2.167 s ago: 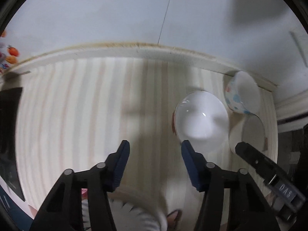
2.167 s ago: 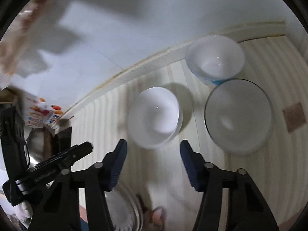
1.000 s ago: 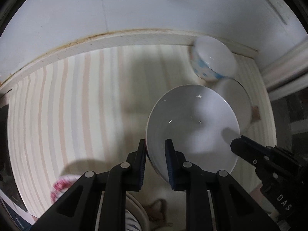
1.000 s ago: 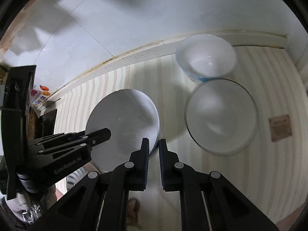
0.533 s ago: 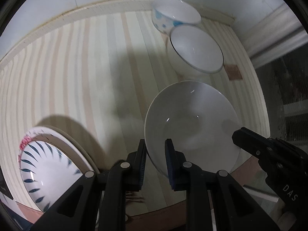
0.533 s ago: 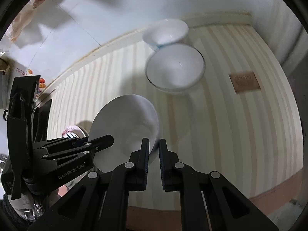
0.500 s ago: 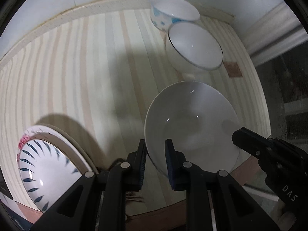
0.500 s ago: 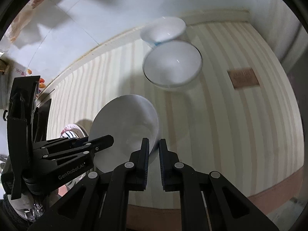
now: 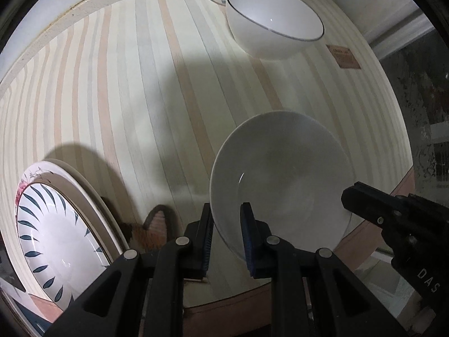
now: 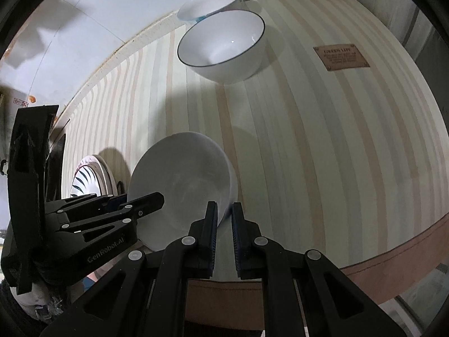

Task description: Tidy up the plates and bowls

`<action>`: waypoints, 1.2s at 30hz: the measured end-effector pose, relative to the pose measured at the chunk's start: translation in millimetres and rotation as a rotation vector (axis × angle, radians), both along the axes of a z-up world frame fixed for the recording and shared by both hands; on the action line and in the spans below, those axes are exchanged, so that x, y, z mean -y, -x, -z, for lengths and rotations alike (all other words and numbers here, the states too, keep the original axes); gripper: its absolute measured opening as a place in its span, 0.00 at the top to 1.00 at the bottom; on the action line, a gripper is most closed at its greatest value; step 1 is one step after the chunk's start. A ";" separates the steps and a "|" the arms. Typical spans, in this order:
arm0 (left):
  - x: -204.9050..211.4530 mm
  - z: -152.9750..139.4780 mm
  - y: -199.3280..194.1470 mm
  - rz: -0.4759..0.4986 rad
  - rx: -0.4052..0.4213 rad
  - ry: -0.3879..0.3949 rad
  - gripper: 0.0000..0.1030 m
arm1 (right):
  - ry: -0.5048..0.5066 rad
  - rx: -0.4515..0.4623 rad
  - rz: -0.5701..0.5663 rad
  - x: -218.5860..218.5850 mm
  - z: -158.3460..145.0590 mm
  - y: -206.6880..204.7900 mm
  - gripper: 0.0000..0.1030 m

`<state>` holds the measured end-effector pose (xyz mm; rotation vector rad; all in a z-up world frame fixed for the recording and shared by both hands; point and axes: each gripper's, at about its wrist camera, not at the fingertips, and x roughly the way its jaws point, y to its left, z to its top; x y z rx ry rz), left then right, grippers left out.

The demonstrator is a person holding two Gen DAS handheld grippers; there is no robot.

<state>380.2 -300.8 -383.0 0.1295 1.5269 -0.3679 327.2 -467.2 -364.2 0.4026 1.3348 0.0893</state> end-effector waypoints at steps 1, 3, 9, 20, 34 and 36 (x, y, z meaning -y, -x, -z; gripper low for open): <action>0.1 0.9 0.6 0.005 -0.004 -0.005 0.84 | -0.002 -0.004 -0.001 0.4 1.0 0.7 0.89; 4.0 6.5 2.6 0.011 -0.015 -0.013 0.84 | -0.010 -0.016 -0.001 0.5 2.5 0.9 0.89; 11.3 8.1 -0.2 0.022 -0.016 -0.025 0.84 | -0.016 -0.028 -0.010 3.0 4.3 0.6 0.89; 10.9 -87.9 -45.2 -0.011 0.117 0.060 0.70 | -0.161 -0.015 0.023 39.5 -34.8 -17.2 0.86; 58.3 -12.5 -176.9 -0.062 -0.019 0.055 0.70 | -0.144 0.017 0.067 98.4 -9.0 -156.4 0.58; 62.8 -5.7 -182.4 -0.054 -0.034 0.060 0.70 | -0.141 -0.005 0.066 97.2 2.2 -168.0 0.59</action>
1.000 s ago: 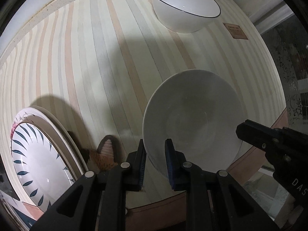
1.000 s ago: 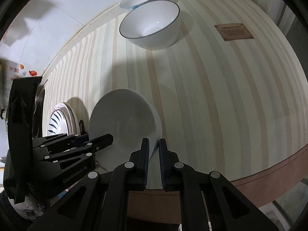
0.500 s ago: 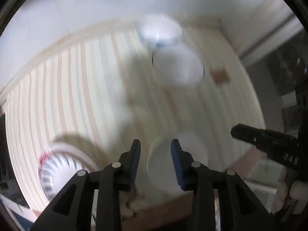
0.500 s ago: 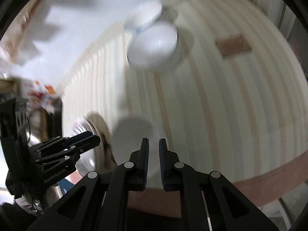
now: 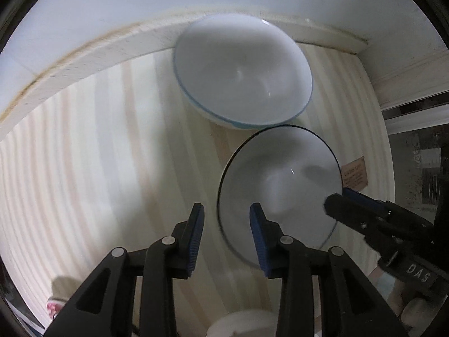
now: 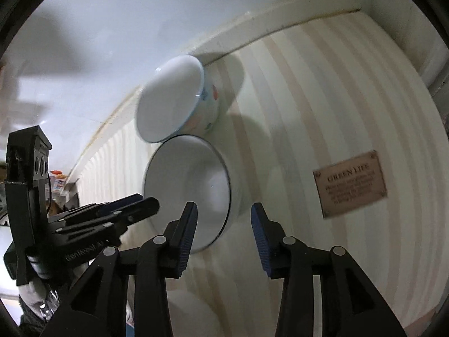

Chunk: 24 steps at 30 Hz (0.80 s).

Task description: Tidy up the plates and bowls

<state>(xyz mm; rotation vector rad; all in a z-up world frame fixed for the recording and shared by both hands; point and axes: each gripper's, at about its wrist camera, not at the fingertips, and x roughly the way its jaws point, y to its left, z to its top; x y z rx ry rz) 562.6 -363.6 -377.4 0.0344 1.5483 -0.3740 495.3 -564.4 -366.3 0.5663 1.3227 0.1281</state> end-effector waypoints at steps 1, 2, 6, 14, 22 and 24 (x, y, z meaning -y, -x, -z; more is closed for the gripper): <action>0.8 2.1 -0.2 0.000 -0.005 0.003 0.70 | 0.000 -0.005 -0.005 -1.5 5.2 -4.0 0.62; 1.7 4.7 -1.0 -0.002 -0.004 0.008 0.71 | 0.002 -0.013 -0.012 -3.8 10.4 -6.7 0.71; 3.1 4.4 -0.2 0.003 0.004 -0.001 0.79 | 0.036 -0.035 -0.028 -8.6 21.8 -18.8 0.85; 7.1 2.4 3.0 -0.006 0.017 -0.010 0.79 | 0.072 -0.037 -0.052 -14.8 25.4 -25.6 0.88; -0.5 -35.0 28.5 -0.001 0.051 0.006 0.79 | 0.056 -0.002 -0.068 -16.9 -5.1 -6.3 0.88; -4.6 -45.1 36.1 -0.003 0.058 0.008 0.79 | 0.055 0.010 -0.079 -21.3 -16.6 2.7 0.88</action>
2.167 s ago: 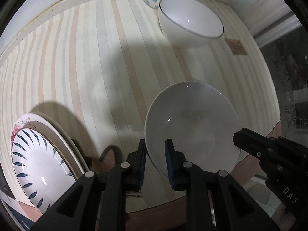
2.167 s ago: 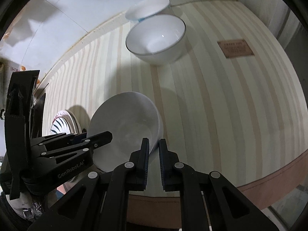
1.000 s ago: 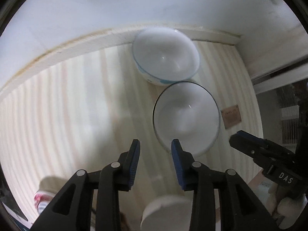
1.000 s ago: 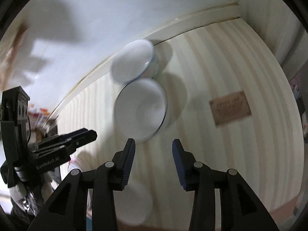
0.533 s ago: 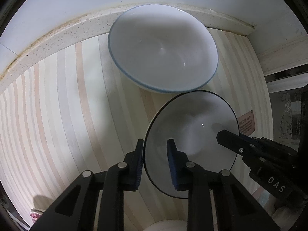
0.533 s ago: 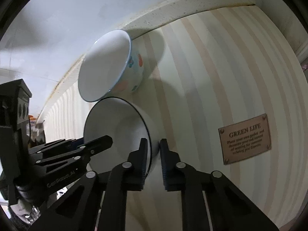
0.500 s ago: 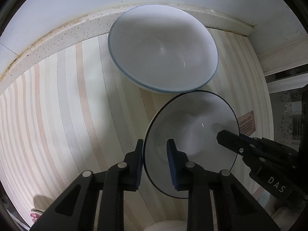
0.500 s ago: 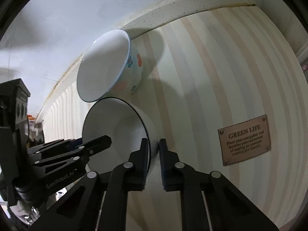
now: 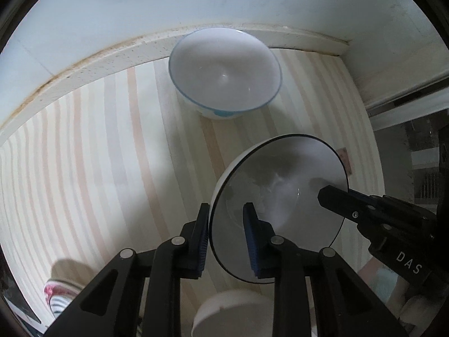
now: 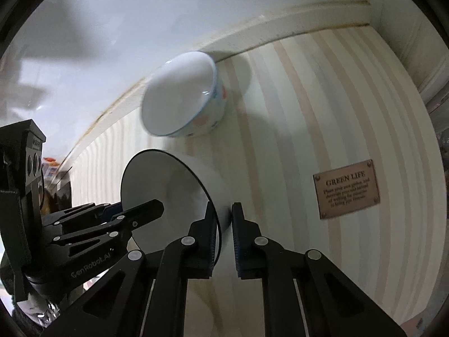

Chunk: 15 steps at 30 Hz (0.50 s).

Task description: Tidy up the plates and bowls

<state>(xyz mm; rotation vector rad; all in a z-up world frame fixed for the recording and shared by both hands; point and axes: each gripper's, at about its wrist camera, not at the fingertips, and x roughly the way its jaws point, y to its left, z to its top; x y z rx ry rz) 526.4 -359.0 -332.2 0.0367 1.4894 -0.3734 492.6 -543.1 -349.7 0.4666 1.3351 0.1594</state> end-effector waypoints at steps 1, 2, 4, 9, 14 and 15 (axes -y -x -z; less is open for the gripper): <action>-1.4 -4.3 2.6 -0.001 0.004 0.002 0.79 | 0.000 0.001 -0.003 -1.1 -3.3 3.0 0.88; -2.9 -10.0 6.0 0.002 0.011 0.004 0.79 | -0.002 0.006 -0.008 -3.5 -8.8 8.0 0.88; -6.8 -21.4 14.1 0.005 0.024 0.005 0.79 | -0.004 0.013 -0.015 -6.8 -17.5 15.4 0.88; -18.8 -44.9 41.1 0.018 0.041 0.011 0.79 | -0.018 0.033 -0.038 -9.3 -45.3 46.1 0.88; -27.9 -48.7 70.3 0.027 0.014 0.008 0.79 | -0.039 0.034 -0.062 -17.5 -61.5 76.8 0.88; -30.8 -47.3 76.2 0.034 0.007 0.004 0.79 | -0.041 0.031 -0.068 -21.3 -63.5 85.4 0.88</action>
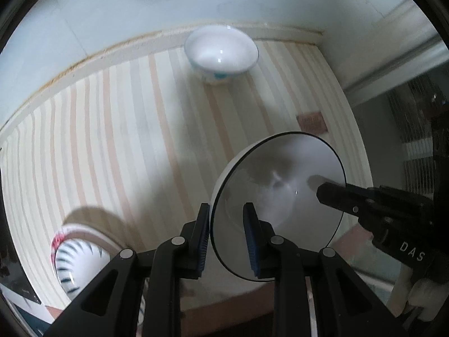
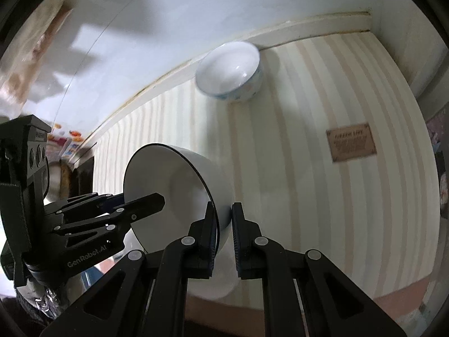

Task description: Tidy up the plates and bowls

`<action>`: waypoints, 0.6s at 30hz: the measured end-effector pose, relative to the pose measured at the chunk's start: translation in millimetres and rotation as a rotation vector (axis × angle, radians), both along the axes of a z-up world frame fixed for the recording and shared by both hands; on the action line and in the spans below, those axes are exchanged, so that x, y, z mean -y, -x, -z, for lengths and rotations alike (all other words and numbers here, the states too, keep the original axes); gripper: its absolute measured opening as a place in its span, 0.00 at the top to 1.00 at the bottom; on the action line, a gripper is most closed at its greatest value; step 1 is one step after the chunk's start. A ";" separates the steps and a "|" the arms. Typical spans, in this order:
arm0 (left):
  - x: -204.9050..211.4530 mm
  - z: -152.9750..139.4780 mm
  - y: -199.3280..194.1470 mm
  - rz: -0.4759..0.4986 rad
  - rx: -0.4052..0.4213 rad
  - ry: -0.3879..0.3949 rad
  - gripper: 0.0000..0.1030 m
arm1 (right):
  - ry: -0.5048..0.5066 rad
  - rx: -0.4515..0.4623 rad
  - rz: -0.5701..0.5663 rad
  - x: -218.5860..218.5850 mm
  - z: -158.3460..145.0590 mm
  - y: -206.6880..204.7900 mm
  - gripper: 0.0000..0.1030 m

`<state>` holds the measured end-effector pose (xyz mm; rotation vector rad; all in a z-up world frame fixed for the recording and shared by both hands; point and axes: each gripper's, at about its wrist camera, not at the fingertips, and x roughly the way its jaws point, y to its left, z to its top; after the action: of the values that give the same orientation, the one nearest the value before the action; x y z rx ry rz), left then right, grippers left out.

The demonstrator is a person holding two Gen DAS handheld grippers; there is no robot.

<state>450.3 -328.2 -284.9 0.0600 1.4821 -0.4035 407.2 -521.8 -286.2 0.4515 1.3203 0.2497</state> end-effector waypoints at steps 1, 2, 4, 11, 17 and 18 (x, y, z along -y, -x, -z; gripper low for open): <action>-2.7 1.3 3.3 -0.003 -0.006 0.000 0.79 | -0.001 -0.003 -0.005 -2.1 -0.3 5.7 0.88; -5.3 3.3 8.3 -0.005 -0.010 -0.003 0.79 | -0.003 -0.008 -0.010 -4.9 0.6 11.1 0.88; -9.9 10.6 15.8 -0.009 -0.031 -0.011 0.79 | -0.017 -0.028 -0.018 -10.9 4.6 23.7 0.88; -17.0 41.2 36.6 -0.002 -0.099 -0.042 0.79 | -0.043 -0.126 -0.037 -26.6 39.6 52.7 0.88; -10.7 53.7 44.1 0.020 -0.121 -0.063 0.79 | -0.043 -0.174 -0.032 -27.4 58.1 62.8 0.88; -10.0 55.8 44.6 0.022 -0.124 -0.066 0.79 | -0.043 -0.179 -0.030 -26.7 60.8 64.3 0.88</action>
<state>405.7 -318.2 -340.7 0.1055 1.6181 -0.3813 342.8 -495.2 -347.0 0.4995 1.4996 0.2683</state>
